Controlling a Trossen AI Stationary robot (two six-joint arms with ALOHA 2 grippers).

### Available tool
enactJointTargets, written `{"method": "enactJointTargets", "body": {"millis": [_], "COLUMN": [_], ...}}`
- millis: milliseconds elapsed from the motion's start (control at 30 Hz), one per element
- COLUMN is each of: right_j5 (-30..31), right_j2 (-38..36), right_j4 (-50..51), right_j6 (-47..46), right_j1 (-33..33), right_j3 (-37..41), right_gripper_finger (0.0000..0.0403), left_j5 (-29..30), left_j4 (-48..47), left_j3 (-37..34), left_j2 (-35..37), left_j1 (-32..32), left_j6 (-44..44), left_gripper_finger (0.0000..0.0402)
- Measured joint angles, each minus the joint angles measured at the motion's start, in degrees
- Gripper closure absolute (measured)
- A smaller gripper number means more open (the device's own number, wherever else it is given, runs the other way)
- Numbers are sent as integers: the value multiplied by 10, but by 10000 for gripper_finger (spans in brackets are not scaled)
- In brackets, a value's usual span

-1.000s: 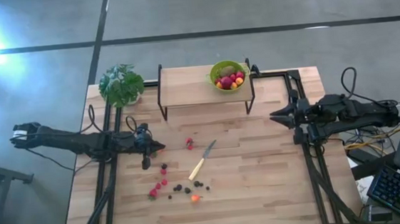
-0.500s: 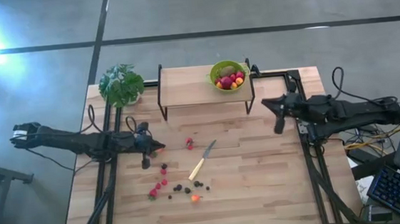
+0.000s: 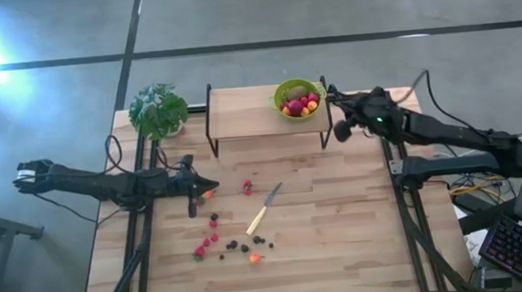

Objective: Pick & Place Fruit
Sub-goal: Adjust th strainer bowl on the shelf

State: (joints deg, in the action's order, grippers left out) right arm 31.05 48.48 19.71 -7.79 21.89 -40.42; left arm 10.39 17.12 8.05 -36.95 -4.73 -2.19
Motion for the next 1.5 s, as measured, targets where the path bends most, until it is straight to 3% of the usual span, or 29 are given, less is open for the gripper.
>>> {"method": "enactJointTargets", "body": {"millis": [200,600,967,1500], "right_j5": [-15,-14,-31,-109], "right_j2": [79,174,191,194], "right_j4": [-40,-68,-75,-115], "right_j6": [-16,-24,-21,-14], "right_j1": [52,54,52,52], "right_j3": [-5,-45,-52,-52], "right_gripper_finger": [394,395,395,395], "left_j5": [0,0,0,0], "left_j4": [24,30,30,30], "left_j3": [0,0,0,0], "left_j2": [0,0,0,0], "left_j1": [0,0,0,0], "left_j6": [-4,-6,-6,-6], "left_gripper_finger": [381,381,381,381]}}
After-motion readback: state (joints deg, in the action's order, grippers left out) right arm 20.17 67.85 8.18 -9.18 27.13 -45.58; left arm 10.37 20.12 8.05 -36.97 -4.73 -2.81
